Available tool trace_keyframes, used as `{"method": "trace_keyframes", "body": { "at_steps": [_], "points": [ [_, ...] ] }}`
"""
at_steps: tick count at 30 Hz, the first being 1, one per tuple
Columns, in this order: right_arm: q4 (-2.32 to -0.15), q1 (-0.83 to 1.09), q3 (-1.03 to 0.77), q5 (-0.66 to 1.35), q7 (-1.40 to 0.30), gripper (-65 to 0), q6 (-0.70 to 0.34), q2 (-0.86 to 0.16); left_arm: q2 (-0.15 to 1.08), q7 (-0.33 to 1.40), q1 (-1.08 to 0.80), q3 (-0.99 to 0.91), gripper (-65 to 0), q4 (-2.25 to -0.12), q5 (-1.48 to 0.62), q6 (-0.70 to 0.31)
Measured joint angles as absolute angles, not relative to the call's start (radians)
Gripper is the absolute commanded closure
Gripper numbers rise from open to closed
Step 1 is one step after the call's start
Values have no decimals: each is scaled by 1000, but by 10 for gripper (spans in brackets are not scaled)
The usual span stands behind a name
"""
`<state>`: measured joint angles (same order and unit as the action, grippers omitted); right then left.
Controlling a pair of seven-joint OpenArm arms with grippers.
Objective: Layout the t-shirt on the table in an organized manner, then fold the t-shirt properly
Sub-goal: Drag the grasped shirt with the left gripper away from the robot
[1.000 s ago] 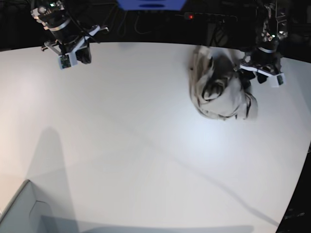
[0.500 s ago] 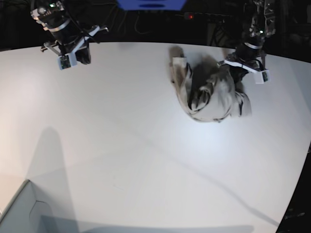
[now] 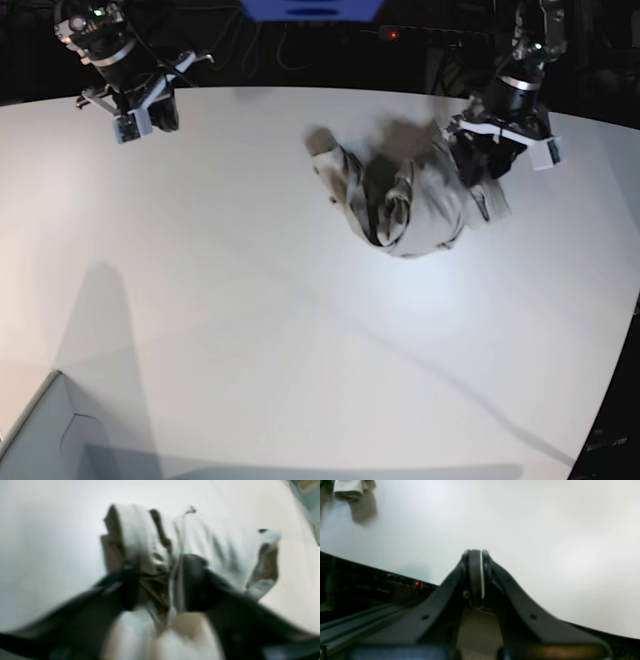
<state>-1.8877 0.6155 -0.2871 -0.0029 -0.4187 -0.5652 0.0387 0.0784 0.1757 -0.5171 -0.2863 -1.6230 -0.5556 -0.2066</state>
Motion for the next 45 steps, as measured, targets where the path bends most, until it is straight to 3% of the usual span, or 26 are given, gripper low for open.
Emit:
{"method": "trace_keyframes", "body": {
  "at_steps": [3, 5, 19, 20, 22, 26, 29, 33, 45],
  "points": [
    [-1888, 616, -287, -2, -418, 0, -565, 39, 78, 168, -515, -289, -475, -1623, -556, -206],
    [-1888, 616, -288, -3, -418, 0, -565, 39, 77, 173, -503, -289, -518, -1623, -556, -206],
    [-1887, 607, -288, -3, -487, 0, -566, 39, 61, 177, -389, -385, -521, -1490, -555, -214],
    [-1887, 607, -288, -3, -487, 0, -566, 39, 58, 176, -382, -385, -496, -1489, -556, -213],
    [-1887, 608, -288, -2, -487, 0, -568, 39, 58, 176, -373, -384, -383, -1486, -556, -217],
    [-1887, 607, -288, -2, -486, 0, -569, 38, 58, 176, -341, -385, 0, -1437, -559, -215],
    [-1887, 607, -288, -2, -487, 0, -569, 38, 55, 176, -322, -385, -37, -1411, -556, -214],
    [-1887, 608, -288, -3, -487, 0, -569, 38, 54, 179, -318, -385, -1, -1431, -554, -207],
    [-1887, 594, -292, -2, -488, 0, -569, 12, 37, 198, -266, -299, -3, -1822, -542, -202]
  ]
}}
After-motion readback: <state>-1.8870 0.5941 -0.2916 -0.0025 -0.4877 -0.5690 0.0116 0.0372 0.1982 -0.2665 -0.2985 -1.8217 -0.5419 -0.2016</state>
